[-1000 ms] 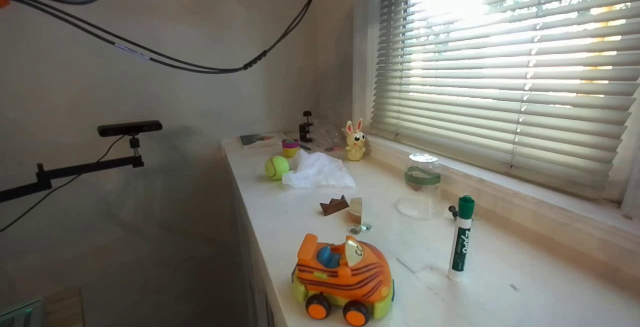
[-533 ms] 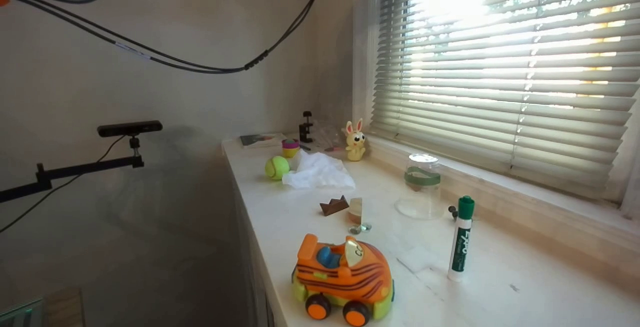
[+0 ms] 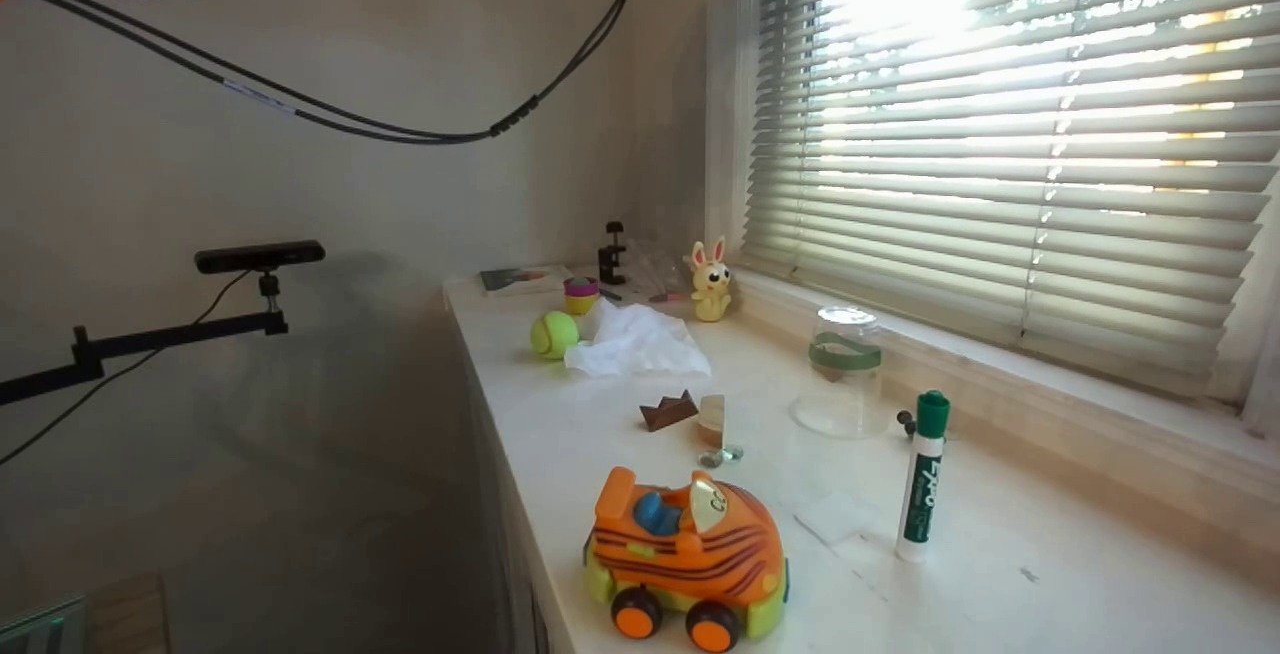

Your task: Open the blinds of the window

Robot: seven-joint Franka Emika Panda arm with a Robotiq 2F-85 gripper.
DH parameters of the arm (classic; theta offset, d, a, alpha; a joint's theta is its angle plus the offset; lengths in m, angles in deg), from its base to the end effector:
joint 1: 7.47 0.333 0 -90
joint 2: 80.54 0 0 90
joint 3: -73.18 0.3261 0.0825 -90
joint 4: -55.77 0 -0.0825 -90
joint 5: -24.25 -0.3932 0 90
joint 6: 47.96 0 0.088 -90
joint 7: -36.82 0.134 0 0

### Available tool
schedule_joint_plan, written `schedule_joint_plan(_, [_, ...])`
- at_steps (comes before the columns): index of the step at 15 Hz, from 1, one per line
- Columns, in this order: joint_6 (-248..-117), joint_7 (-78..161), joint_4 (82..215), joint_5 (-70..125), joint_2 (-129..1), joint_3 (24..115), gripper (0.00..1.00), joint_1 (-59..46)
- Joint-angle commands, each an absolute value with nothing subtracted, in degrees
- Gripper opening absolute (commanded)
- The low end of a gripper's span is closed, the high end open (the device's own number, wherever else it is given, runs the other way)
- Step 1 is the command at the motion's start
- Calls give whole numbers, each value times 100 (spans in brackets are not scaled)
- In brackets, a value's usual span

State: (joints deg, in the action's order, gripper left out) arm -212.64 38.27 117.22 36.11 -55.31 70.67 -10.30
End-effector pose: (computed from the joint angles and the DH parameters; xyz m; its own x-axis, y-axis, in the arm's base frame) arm 0.7493 -0.0488 0.7551 0.2246 0.1720 0.9592 -0.1043 -0.9744 0.1992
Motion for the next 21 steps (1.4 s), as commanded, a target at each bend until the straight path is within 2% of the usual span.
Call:
schedule_joint_plan(1, [-20947,3534,12067,3687,-5906,7055,4,-1121])
schedule_joint_plan(21, [-19917,3730,13055,3949,-6433,6800,4,-895])
